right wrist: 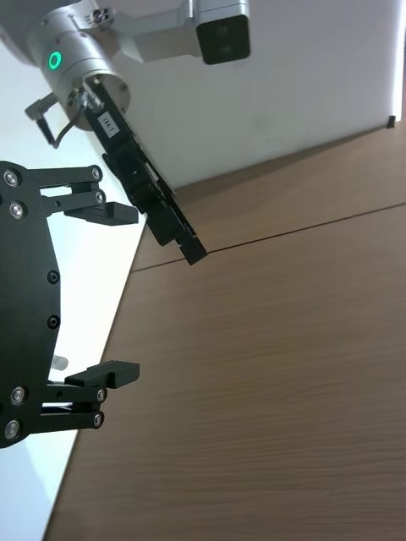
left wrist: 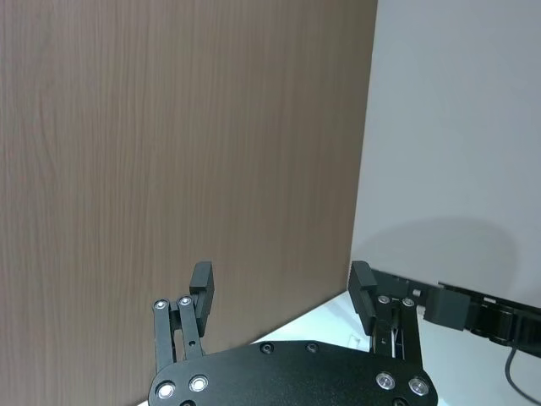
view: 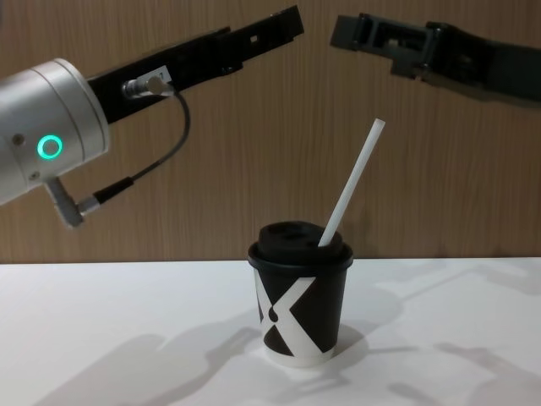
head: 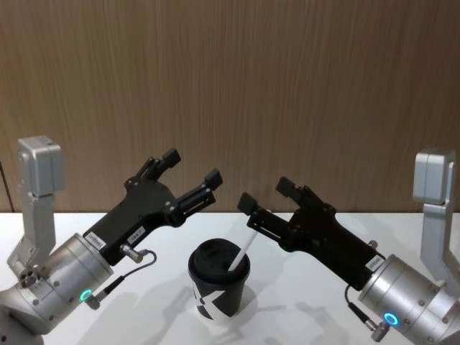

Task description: Pick up the straw with one hand, pass it to the other hand, and insert it into the cup.

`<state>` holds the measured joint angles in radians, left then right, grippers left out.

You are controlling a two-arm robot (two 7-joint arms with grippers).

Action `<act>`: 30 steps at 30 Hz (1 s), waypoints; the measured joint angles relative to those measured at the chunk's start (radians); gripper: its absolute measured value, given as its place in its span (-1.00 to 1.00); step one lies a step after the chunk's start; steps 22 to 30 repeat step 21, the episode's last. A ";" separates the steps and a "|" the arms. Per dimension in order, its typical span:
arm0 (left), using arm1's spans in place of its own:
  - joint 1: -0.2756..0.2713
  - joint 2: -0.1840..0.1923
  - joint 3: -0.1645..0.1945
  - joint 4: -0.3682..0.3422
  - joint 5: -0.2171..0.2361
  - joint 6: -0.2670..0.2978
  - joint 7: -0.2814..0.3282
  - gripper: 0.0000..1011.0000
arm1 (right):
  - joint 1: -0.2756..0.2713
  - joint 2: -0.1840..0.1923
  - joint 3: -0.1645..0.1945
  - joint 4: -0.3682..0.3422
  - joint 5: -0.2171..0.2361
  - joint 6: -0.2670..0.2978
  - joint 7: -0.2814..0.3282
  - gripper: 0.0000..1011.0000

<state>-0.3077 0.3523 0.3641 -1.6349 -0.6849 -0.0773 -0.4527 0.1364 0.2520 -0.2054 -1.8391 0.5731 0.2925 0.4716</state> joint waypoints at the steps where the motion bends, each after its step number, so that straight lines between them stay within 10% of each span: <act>1: 0.002 0.003 0.000 -0.003 -0.001 0.001 0.000 0.98 | 0.000 0.008 -0.001 -0.004 -0.007 -0.005 0.002 0.98; 16: 0.023 0.035 0.006 -0.028 -0.022 0.014 -0.004 0.98 | -0.051 0.142 0.008 -0.091 -0.122 -0.066 0.006 0.98; 30: 0.025 0.039 0.008 -0.029 -0.026 0.016 -0.006 0.98 | -0.063 0.164 0.013 -0.107 -0.138 -0.074 0.003 0.98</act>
